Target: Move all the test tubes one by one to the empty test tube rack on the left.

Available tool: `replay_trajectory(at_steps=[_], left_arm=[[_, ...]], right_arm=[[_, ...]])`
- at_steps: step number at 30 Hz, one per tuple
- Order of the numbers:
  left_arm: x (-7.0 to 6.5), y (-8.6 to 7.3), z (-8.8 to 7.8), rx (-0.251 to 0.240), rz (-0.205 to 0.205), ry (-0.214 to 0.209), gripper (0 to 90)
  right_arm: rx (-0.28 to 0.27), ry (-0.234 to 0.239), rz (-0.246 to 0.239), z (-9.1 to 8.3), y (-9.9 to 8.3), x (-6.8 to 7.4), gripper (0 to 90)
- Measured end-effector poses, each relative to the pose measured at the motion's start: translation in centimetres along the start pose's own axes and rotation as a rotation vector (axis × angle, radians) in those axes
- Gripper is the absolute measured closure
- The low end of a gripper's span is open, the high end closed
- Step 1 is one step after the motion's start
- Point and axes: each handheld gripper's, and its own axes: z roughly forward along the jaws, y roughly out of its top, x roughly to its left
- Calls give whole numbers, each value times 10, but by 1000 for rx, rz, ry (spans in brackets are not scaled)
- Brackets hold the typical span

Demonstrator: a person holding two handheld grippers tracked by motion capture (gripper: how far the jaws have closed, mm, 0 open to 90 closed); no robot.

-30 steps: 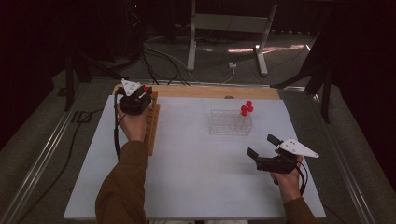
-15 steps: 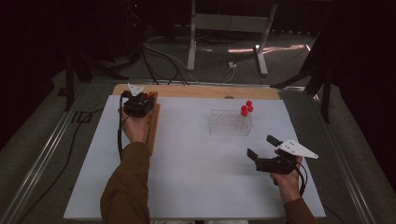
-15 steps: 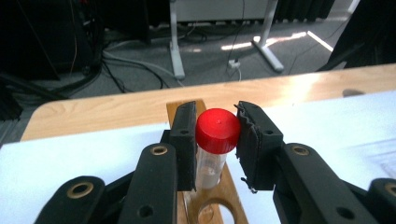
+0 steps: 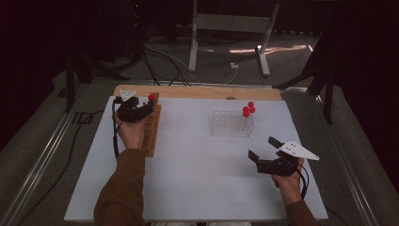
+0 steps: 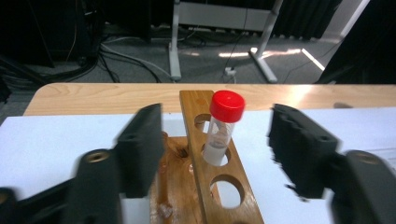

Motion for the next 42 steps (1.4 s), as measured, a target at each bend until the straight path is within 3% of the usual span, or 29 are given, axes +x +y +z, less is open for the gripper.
replay_trajectory(at_steps=[4,7,8,14,17,24,29,36,42], left_arm=[[4,0,-16,-38,-25,-22,178],[1,0,-30,-61,-23,-20,119],[0,-1,-35,-62,-19,-33,15],[-8,-6,-69,-86,35,-98,6],[-9,-8,-79,-103,34,-124,6],[-9,-21,-110,-146,76,-169,6],[-4,-32,-129,-152,96,-179,6],[4,-57,-147,-178,61,-163,6],[8,-73,-156,-166,77,-147,6]], right_arm=[[1,-10,8,1,1,-2,0],[2,-14,7,1,3,-3,0],[-1,-20,10,0,5,-4,0],[-2,-25,3,-1,11,-6,0],[-4,-26,-1,-1,15,-6,0],[3,-46,-21,6,28,-10,0],[-7,-87,-30,10,40,-15,14],[-7,-130,-13,20,51,-27,25],[24,-157,-29,31,57,-37,32]])
